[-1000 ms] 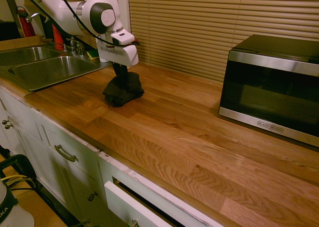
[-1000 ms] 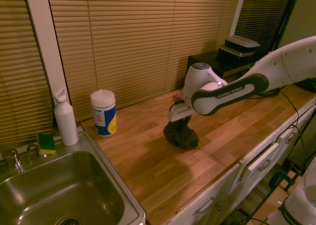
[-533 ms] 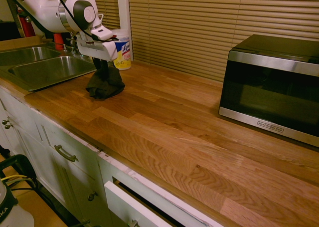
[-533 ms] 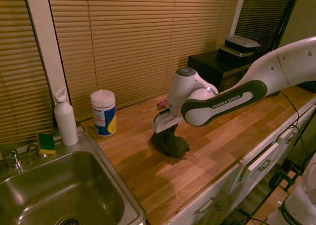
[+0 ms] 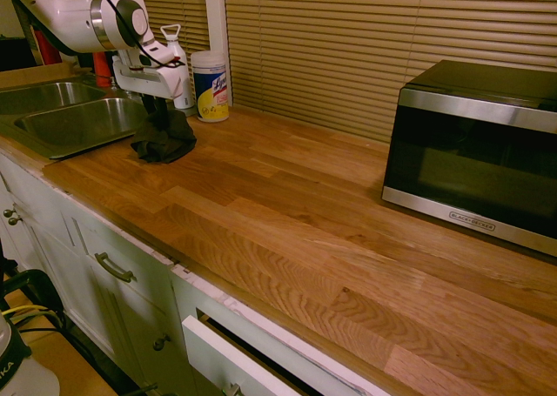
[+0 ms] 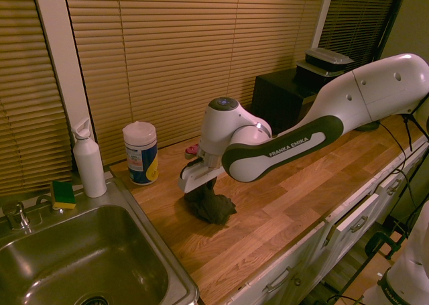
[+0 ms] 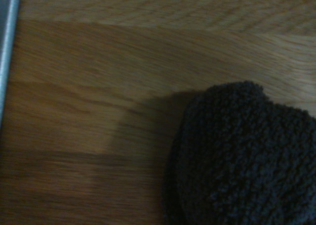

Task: Clear the spill

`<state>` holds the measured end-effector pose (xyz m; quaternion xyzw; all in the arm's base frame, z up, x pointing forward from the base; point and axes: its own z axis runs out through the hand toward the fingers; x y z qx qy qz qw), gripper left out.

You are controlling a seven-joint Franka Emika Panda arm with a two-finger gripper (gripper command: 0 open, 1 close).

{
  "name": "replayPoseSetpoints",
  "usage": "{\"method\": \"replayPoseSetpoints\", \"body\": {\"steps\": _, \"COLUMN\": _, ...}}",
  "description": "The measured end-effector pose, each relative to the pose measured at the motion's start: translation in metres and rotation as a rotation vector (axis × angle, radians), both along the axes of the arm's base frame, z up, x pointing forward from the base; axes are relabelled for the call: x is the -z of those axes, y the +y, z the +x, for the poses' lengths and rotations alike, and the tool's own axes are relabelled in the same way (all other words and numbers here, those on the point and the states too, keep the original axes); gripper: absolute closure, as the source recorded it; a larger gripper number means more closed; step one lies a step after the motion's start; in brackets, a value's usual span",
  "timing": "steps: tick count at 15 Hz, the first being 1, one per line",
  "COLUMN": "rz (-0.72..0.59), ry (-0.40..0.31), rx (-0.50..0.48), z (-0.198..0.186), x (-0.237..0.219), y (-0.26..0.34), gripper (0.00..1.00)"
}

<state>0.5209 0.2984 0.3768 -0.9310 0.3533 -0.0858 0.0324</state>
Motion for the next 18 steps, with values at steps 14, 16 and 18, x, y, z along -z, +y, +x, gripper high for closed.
{"method": "replayPoseSetpoints", "body": {"steps": 14, "rz": -0.019, "ry": -0.019, "rx": 0.032, "z": -0.003, "x": -0.021, "y": 0.004, "gripper": 0.00}}
{"method": "replayPoseSetpoints", "body": {"steps": 16, "rz": -0.018, "ry": -0.038, "rx": 0.041, "z": -0.010, "x": -0.043, "y": 0.004, "gripper": 0.00}}
{"method": "replayPoseSetpoints", "body": {"steps": 18, "rz": -0.021, "ry": -0.053, "rx": 0.054, "z": -0.019, "x": -0.064, "y": 0.004, "gripper": 0.00}}
